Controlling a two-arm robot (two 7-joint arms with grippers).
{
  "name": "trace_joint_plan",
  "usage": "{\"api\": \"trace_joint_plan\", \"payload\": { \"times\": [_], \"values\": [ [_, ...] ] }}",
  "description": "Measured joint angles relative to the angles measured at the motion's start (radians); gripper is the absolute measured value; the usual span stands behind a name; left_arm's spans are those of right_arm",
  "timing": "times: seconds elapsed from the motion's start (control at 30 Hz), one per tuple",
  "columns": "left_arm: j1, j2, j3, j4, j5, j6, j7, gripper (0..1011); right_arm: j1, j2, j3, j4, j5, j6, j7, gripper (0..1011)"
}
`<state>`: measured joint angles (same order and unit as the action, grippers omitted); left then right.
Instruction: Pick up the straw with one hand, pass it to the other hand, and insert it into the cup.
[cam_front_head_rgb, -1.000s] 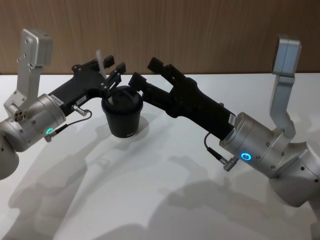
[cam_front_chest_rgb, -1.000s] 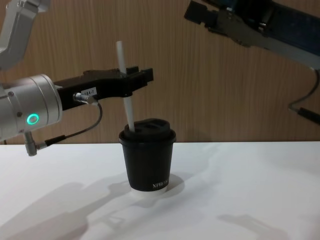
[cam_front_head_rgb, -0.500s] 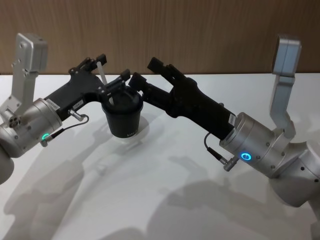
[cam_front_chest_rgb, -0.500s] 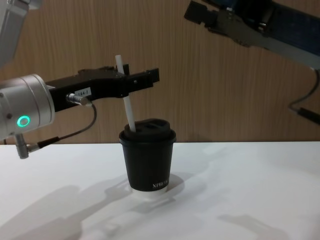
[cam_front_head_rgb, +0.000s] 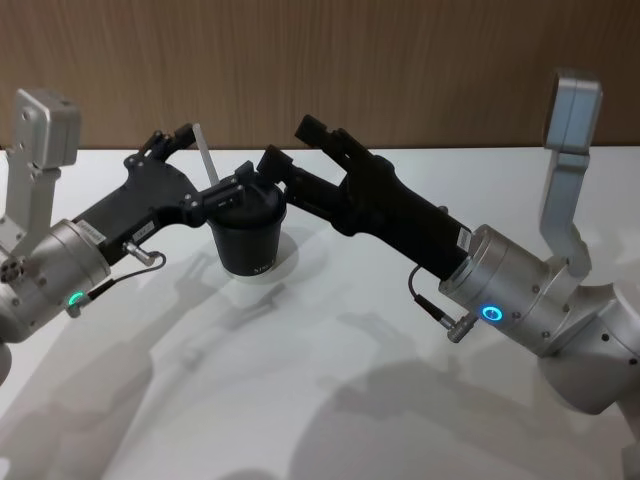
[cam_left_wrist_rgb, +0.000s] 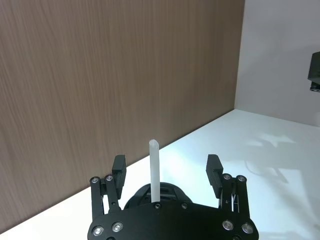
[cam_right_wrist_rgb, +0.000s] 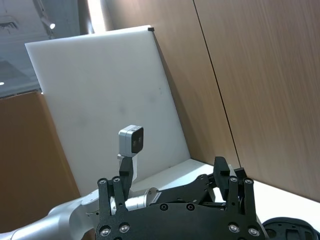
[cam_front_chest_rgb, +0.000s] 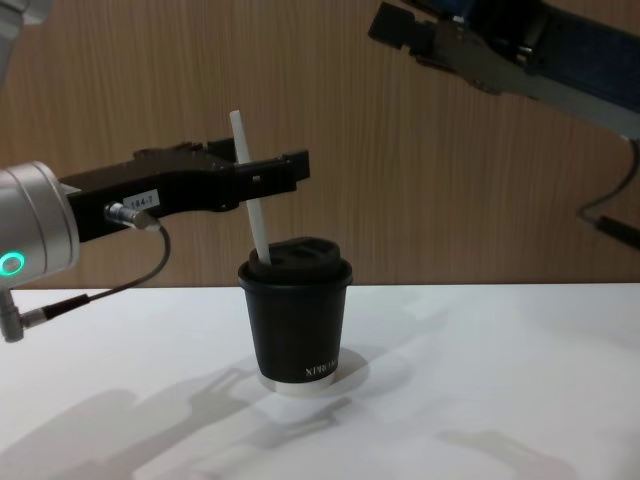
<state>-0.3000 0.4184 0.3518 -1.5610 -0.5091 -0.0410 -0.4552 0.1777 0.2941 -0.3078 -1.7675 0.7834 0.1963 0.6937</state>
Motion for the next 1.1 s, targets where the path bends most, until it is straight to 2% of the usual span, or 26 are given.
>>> {"api": "trace_joint_plan", "payload": {
  "times": [0.23, 0.7, 1.1],
  "values": [
    [0.036, 0.009, -0.013, -0.030, 0.001, 0.002, 0.011, 1003, 0.000, 0.014, -0.009, -0.002, -0.032, -0.020, -0.011, 1001],
    [0.086, 0.017, -0.033, -0.068, 0.000, 0.007, 0.026, 1003, -0.021, 0.064, -0.022, 0.008, -0.146, -0.078, -0.081, 1001],
    [0.109, 0.017, -0.037, -0.088, -0.001, 0.009, 0.036, 1003, -0.043, 0.098, -0.007, 0.016, -0.179, -0.101, -0.122, 1001]
  ]
}}
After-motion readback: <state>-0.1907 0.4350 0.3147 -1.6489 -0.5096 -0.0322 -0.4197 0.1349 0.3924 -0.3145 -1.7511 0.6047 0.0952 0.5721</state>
